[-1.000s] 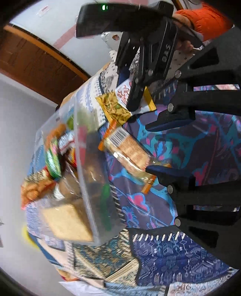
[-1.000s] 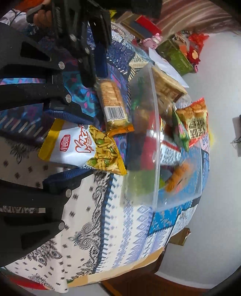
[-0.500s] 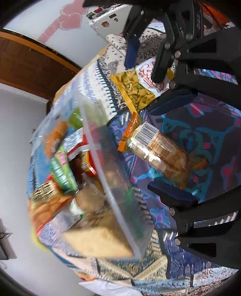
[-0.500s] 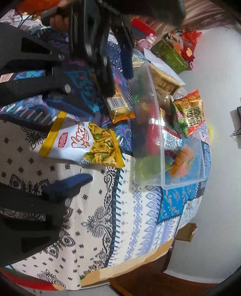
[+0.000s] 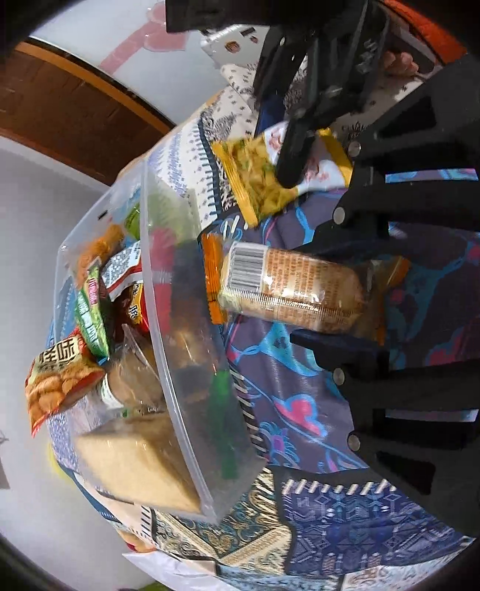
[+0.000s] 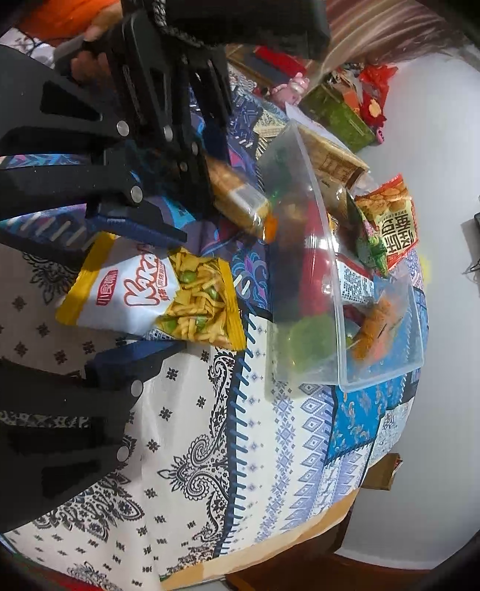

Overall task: Organize snacks
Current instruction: 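Grasp biscuit stick pack with left tool while right tool grasps yellow-white chip bag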

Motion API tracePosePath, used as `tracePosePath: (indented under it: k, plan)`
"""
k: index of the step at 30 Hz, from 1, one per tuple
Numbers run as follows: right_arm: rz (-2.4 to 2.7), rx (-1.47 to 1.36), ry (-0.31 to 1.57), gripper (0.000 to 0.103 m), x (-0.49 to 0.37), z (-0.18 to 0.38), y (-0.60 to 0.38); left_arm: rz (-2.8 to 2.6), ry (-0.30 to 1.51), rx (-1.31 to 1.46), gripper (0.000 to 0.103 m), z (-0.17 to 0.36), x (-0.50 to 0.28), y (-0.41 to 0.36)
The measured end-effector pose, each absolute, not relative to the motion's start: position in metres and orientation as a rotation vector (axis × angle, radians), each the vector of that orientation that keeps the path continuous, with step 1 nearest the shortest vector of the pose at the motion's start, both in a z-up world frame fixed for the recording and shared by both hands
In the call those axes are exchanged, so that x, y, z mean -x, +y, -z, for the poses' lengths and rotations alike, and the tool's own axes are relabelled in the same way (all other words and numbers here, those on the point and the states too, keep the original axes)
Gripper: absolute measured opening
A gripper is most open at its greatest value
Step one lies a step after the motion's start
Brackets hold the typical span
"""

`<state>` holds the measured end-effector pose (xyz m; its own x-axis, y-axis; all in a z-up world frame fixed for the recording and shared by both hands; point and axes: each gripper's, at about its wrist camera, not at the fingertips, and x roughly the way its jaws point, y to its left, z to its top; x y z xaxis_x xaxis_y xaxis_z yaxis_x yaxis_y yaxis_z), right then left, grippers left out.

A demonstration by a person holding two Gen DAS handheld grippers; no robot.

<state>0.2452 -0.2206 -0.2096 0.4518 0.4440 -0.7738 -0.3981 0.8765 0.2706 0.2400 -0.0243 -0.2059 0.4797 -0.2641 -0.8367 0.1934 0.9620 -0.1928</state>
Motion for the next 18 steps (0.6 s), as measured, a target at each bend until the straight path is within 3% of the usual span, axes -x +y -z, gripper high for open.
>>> tracePosePath:
  k: [8,18]
  plan:
    - [-0.512,-0.002,0.895,0.021,-0.230,0.187,-0.219,0.252,0.900,0.075,0.036,0.165,-0.209,-0.022]
    - [-0.503,-0.002,0.774,0.020,-0.231,0.147,-0.217,0.187,0.757,0.092,0.036,0.109,-0.205,-0.005]
